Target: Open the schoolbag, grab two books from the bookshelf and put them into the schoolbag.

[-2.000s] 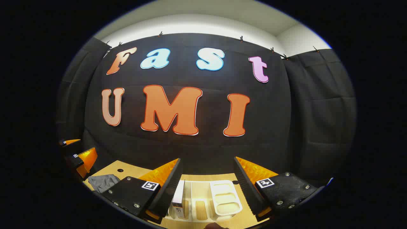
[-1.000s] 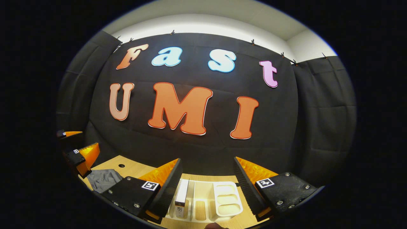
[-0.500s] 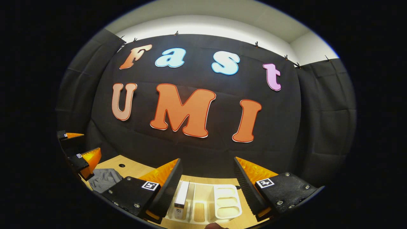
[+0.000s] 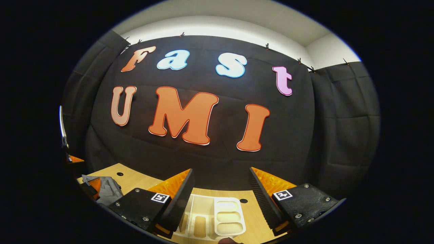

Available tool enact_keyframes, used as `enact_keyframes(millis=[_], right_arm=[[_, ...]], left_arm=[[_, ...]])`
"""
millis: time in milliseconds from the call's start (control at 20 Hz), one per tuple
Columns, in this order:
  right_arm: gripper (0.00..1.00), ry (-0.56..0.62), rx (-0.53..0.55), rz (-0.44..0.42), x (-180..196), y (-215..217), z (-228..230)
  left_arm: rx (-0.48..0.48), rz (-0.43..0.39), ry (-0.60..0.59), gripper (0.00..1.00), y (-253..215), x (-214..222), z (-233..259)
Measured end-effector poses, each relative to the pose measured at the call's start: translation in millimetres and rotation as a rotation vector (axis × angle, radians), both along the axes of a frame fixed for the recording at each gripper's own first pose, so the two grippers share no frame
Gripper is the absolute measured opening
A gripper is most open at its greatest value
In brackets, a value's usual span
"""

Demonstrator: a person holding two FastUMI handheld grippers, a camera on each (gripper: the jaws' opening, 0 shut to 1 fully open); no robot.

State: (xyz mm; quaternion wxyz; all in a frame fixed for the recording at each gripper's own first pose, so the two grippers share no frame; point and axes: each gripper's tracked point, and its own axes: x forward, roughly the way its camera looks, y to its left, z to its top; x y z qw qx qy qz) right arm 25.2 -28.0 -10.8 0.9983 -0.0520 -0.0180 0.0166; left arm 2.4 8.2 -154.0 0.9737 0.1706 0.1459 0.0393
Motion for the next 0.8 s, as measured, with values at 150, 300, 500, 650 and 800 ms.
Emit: enact_keyframes(millis=[150, 300, 500, 650, 800], right_arm=[[0.95, 0.003, 0.003, 0.018, 7, -9, -6], [0.95, -0.007, 0.003, 0.045, 12, -17, -8], [0.95, -0.007, -0.009, 0.073, 18, -30, -13], [0.95, 0.0, -0.007, 0.085, 20, -38, -17], [0.95, -0.006, -0.01, 0.083, 16, -50, -18]], left_arm=[[0.125, 0.001, 0.046, 0.97, 1, -12, -37], [0.19, 0.025, 0.12, 0.96, 3, -20, -73], [0.345, 0.017, 0.178, 0.96, 5, -36, -110], [0.377, 0.036, 0.258, 0.96, 5, -49, -148], [0.424, 0.035, 0.304, 0.96, 10, -64, -163]])
